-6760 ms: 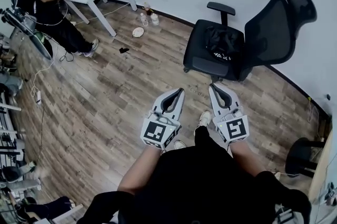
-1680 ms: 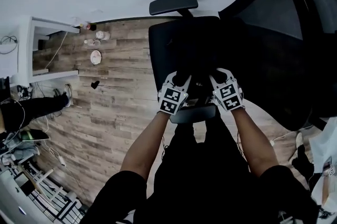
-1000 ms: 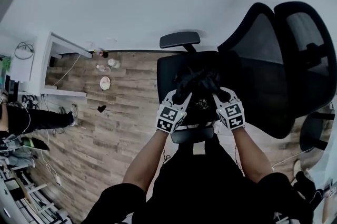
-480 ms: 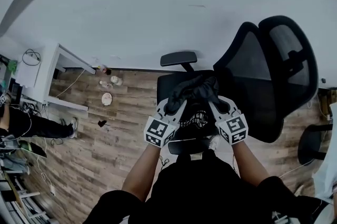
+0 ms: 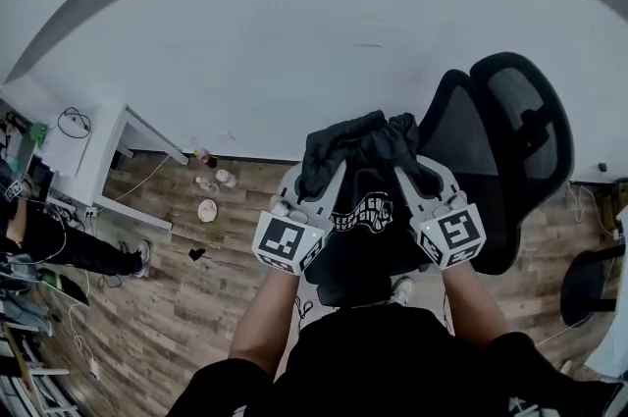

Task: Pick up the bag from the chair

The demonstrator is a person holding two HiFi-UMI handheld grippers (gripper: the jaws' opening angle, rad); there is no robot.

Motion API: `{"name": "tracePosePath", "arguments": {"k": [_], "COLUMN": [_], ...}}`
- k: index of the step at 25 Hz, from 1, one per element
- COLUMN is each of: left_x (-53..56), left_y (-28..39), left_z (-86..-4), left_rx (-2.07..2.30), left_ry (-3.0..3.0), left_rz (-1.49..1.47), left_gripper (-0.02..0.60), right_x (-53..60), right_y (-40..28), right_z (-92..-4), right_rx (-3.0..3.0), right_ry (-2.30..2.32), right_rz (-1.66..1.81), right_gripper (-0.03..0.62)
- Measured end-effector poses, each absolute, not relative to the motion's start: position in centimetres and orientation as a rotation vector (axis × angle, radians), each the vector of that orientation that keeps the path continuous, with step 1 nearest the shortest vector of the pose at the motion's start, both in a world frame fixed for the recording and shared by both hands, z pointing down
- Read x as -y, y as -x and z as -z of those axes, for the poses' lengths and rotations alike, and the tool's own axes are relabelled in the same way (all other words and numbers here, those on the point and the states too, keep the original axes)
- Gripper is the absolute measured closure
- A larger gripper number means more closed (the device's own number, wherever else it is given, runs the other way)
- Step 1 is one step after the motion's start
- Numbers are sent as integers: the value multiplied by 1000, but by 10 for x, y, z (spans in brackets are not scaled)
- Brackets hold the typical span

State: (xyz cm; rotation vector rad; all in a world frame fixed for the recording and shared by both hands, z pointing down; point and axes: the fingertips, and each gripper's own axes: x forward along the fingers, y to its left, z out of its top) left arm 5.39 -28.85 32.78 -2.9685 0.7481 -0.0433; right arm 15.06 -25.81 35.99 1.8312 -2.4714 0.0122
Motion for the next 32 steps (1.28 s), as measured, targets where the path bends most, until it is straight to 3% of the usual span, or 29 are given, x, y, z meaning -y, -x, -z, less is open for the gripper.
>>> {"name": "tracePosePath", "arguments": {"k": [14, 32], "left_x": [274, 263], "left_y": [-56, -68], "left_z": [-210, -205], "left_rx": [-738, -679], "left_ry": [2824, 2849], "left_rz": [-239, -213], "left_gripper": [525, 525], "right_x": [246, 233], "right_y": [-157, -168], "right_z": [-237, -233], "right_rx": [2586, 2548], "right_ry": [-1911, -1943], "right_rz": [255, 257], "right_gripper": [531, 533]}}
